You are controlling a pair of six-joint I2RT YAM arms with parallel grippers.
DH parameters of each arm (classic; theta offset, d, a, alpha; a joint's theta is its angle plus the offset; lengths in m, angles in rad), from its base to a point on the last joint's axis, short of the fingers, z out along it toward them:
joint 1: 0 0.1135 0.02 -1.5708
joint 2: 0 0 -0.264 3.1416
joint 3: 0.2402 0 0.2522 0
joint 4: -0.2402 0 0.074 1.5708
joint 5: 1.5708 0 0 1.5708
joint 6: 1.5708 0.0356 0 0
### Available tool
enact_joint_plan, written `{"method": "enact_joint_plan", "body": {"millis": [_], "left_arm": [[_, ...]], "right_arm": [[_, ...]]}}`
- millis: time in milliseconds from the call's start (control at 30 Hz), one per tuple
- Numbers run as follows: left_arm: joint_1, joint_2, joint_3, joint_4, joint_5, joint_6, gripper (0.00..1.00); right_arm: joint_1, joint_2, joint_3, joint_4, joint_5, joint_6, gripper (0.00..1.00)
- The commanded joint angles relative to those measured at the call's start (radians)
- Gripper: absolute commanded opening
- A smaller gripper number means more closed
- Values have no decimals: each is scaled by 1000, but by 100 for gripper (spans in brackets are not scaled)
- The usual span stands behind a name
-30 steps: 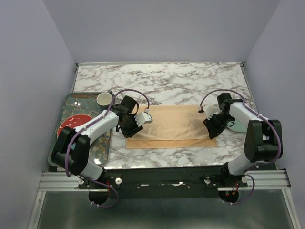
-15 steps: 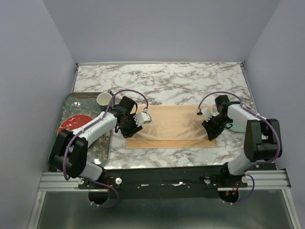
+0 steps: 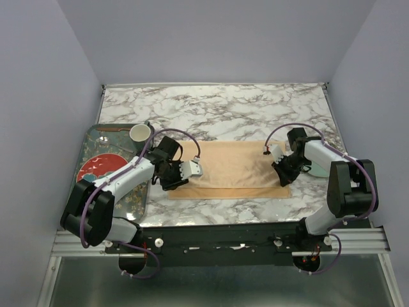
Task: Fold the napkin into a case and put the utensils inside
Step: Smooth out the rectangle-folded napkin at the center of the board.
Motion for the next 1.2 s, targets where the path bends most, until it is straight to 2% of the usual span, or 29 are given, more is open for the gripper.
{"method": "enact_joint_plan", "body": {"millis": [0, 33, 300, 400, 533, 633, 733, 767, 800, 867, 1167], "left_arm": [[-22, -18, -38, 15, 10, 76, 45], [-25, -18, -39, 20, 8, 79, 45], [-60, 8, -58, 55, -44, 93, 43], [-66, 8, -58, 56, -56, 98, 37], [-68, -9, -52, 59, -64, 88, 21], [-66, -17, -41, 46, -58, 87, 13], [-68, -21, -32, 40, -52, 73, 4], [-68, -18, -30, 40, -52, 71, 2], [-68, -18, -27, 43, -48, 65, 0], [-66, -12, -22, 49, -48, 44, 0], [-65, 19, 17, 47, -33, -11, 0]], "right_arm": [[10, -9, 7, -17, -7, -3, 3], [10, -9, 11, -20, -7, -5, 1], [10, -8, 28, -36, -3, -9, 1], [10, -21, 36, -47, 1, -12, 1], [10, -43, 50, -69, -3, -17, 1], [12, -57, 51, -96, -9, -35, 1], [12, -92, 24, -83, -9, -60, 23], [12, -98, 13, -64, -9, -67, 44], [18, -104, 4, -53, -7, -72, 52], [27, -107, -12, -43, -4, -81, 60], [62, -89, -68, 29, 19, -118, 60]]}}
